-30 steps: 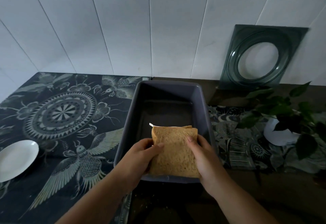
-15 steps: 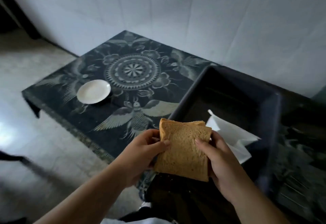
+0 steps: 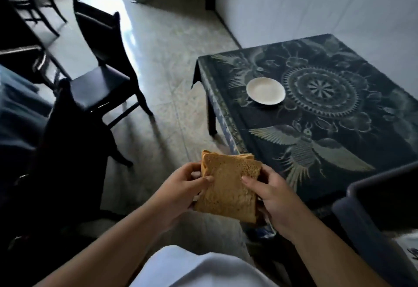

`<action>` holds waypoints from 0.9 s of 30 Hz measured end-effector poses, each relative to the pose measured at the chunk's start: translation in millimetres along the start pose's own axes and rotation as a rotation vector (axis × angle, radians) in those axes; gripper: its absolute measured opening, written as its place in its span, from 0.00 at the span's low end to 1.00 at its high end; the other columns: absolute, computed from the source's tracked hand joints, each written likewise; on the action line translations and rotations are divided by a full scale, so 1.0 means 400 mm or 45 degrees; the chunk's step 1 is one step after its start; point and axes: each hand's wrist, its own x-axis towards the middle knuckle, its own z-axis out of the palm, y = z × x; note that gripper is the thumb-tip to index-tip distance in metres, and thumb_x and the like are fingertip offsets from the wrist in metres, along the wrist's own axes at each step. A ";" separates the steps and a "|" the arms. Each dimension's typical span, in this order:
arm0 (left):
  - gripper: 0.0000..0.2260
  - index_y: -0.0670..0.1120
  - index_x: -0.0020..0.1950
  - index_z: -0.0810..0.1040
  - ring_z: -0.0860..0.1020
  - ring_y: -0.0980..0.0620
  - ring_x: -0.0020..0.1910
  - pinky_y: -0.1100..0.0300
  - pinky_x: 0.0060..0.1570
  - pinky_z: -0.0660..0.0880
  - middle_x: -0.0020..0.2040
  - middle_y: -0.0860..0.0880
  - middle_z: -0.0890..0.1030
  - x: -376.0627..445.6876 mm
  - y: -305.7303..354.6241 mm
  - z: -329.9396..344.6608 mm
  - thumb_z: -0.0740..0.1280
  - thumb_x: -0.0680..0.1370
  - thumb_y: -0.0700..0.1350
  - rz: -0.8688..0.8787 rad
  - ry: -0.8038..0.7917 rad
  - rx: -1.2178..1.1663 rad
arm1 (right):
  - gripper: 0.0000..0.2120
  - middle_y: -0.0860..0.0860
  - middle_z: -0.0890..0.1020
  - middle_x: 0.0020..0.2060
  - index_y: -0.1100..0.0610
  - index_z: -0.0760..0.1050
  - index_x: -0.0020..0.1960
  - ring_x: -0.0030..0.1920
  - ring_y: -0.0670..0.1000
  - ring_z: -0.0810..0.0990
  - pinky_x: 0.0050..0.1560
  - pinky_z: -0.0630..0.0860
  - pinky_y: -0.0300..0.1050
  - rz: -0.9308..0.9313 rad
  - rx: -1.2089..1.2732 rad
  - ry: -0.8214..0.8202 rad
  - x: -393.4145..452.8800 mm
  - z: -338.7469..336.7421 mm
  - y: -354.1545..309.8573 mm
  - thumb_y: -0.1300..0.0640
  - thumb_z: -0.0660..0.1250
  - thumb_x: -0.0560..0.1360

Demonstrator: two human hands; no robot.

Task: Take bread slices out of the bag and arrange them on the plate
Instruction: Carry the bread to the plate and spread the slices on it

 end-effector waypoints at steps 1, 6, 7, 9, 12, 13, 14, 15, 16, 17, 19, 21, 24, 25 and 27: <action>0.11 0.53 0.56 0.80 0.84 0.48 0.47 0.53 0.41 0.79 0.46 0.51 0.86 -0.019 -0.011 -0.044 0.73 0.74 0.46 0.006 0.030 -0.024 | 0.11 0.57 0.86 0.51 0.52 0.79 0.57 0.49 0.56 0.86 0.50 0.83 0.57 0.005 -0.037 -0.049 0.016 0.048 0.005 0.61 0.71 0.76; 0.16 0.49 0.58 0.77 0.85 0.51 0.46 0.53 0.43 0.83 0.49 0.47 0.85 -0.102 -0.072 -0.230 0.76 0.72 0.43 0.004 0.224 -0.125 | 0.13 0.50 0.88 0.46 0.50 0.77 0.59 0.46 0.51 0.86 0.40 0.83 0.44 0.107 -0.144 -0.334 0.065 0.248 0.043 0.61 0.71 0.76; 0.16 0.49 0.57 0.77 0.85 0.51 0.45 0.53 0.43 0.83 0.49 0.47 0.84 -0.116 -0.083 -0.261 0.75 0.72 0.42 0.006 0.265 -0.140 | 0.15 0.51 0.88 0.47 0.51 0.76 0.60 0.47 0.51 0.87 0.40 0.82 0.44 0.125 -0.163 -0.373 0.071 0.281 0.052 0.62 0.71 0.75; 0.15 0.48 0.57 0.77 0.84 0.49 0.46 0.49 0.46 0.83 0.50 0.46 0.84 -0.140 -0.105 -0.317 0.75 0.73 0.41 -0.001 0.334 -0.171 | 0.18 0.53 0.87 0.49 0.52 0.76 0.62 0.48 0.53 0.87 0.40 0.82 0.45 0.148 -0.194 -0.425 0.078 0.343 0.067 0.65 0.72 0.74; 0.15 0.46 0.58 0.76 0.83 0.42 0.52 0.41 0.51 0.80 0.53 0.41 0.83 -0.158 -0.118 -0.378 0.73 0.74 0.38 -0.007 0.382 -0.225 | 0.17 0.54 0.88 0.47 0.54 0.77 0.59 0.48 0.55 0.87 0.40 0.82 0.45 0.160 -0.193 -0.477 0.091 0.409 0.082 0.67 0.72 0.74; 0.15 0.46 0.58 0.76 0.82 0.41 0.52 0.41 0.52 0.80 0.53 0.41 0.83 -0.158 -0.121 -0.391 0.73 0.74 0.38 -0.003 0.393 -0.233 | 0.16 0.54 0.88 0.47 0.54 0.77 0.58 0.48 0.55 0.87 0.40 0.82 0.45 0.165 -0.199 -0.482 0.097 0.423 0.084 0.67 0.71 0.74; 0.15 0.46 0.58 0.76 0.83 0.42 0.52 0.43 0.51 0.80 0.53 0.42 0.83 -0.157 -0.123 -0.402 0.73 0.74 0.38 0.000 0.401 -0.244 | 0.15 0.54 0.88 0.46 0.55 0.77 0.58 0.47 0.55 0.87 0.39 0.82 0.45 0.171 -0.207 -0.488 0.105 0.437 0.084 0.67 0.71 0.74; 0.14 0.46 0.58 0.76 0.83 0.43 0.50 0.45 0.50 0.81 0.52 0.42 0.83 -0.157 -0.124 -0.411 0.73 0.74 0.38 0.003 0.406 -0.257 | 0.14 0.54 0.88 0.45 0.56 0.78 0.57 0.46 0.54 0.87 0.38 0.82 0.45 0.179 -0.214 -0.491 0.113 0.449 0.084 0.67 0.71 0.74; 0.14 0.46 0.57 0.76 0.84 0.45 0.49 0.47 0.48 0.81 0.51 0.43 0.83 -0.155 -0.125 -0.420 0.73 0.74 0.38 0.007 0.411 -0.270 | 0.12 0.53 0.88 0.43 0.57 0.78 0.56 0.44 0.53 0.87 0.37 0.82 0.44 0.187 -0.218 -0.491 0.121 0.460 0.083 0.67 0.71 0.74; 0.13 0.46 0.57 0.76 0.84 0.46 0.47 0.48 0.47 0.81 0.50 0.43 0.84 -0.153 -0.126 -0.428 0.73 0.74 0.38 0.011 0.416 -0.282 | 0.11 0.52 0.88 0.42 0.57 0.79 0.54 0.42 0.52 0.87 0.36 0.81 0.42 0.195 -0.219 -0.494 0.131 0.470 0.083 0.67 0.71 0.74; 0.14 0.47 0.57 0.76 0.84 0.48 0.47 0.49 0.47 0.82 0.51 0.44 0.84 -0.149 -0.125 -0.444 0.74 0.74 0.39 0.011 0.425 -0.295 | 0.10 0.53 0.88 0.41 0.58 0.79 0.53 0.41 0.51 0.87 0.35 0.81 0.42 0.214 -0.223 -0.497 0.147 0.491 0.082 0.67 0.71 0.74; 0.14 0.48 0.57 0.76 0.84 0.47 0.48 0.49 0.47 0.82 0.52 0.44 0.83 -0.140 -0.125 -0.466 0.74 0.74 0.39 0.013 0.432 -0.307 | 0.13 0.56 0.87 0.46 0.59 0.78 0.56 0.44 0.52 0.87 0.37 0.81 0.43 0.224 -0.236 -0.496 0.165 0.513 0.079 0.66 0.72 0.73; 0.14 0.48 0.57 0.76 0.83 0.43 0.51 0.45 0.48 0.81 0.53 0.41 0.82 -0.110 -0.119 -0.497 0.73 0.74 0.38 0.019 0.427 -0.344 | 0.17 0.59 0.85 0.52 0.60 0.76 0.59 0.49 0.56 0.86 0.42 0.82 0.47 0.235 -0.229 -0.484 0.199 0.534 0.076 0.66 0.73 0.72; 0.14 0.48 0.57 0.77 0.83 0.42 0.50 0.46 0.47 0.82 0.52 0.41 0.82 -0.094 -0.115 -0.505 0.73 0.74 0.37 0.024 0.425 -0.354 | 0.18 0.60 0.84 0.53 0.61 0.76 0.60 0.51 0.57 0.85 0.44 0.82 0.49 0.239 -0.215 -0.476 0.214 0.537 0.074 0.66 0.73 0.72; 0.15 0.48 0.58 0.77 0.84 0.43 0.49 0.47 0.47 0.82 0.50 0.42 0.83 -0.055 -0.103 -0.521 0.73 0.74 0.37 0.035 0.405 -0.366 | 0.19 0.60 0.84 0.54 0.61 0.75 0.61 0.52 0.59 0.84 0.44 0.82 0.50 0.246 -0.181 -0.463 0.249 0.541 0.063 0.67 0.73 0.72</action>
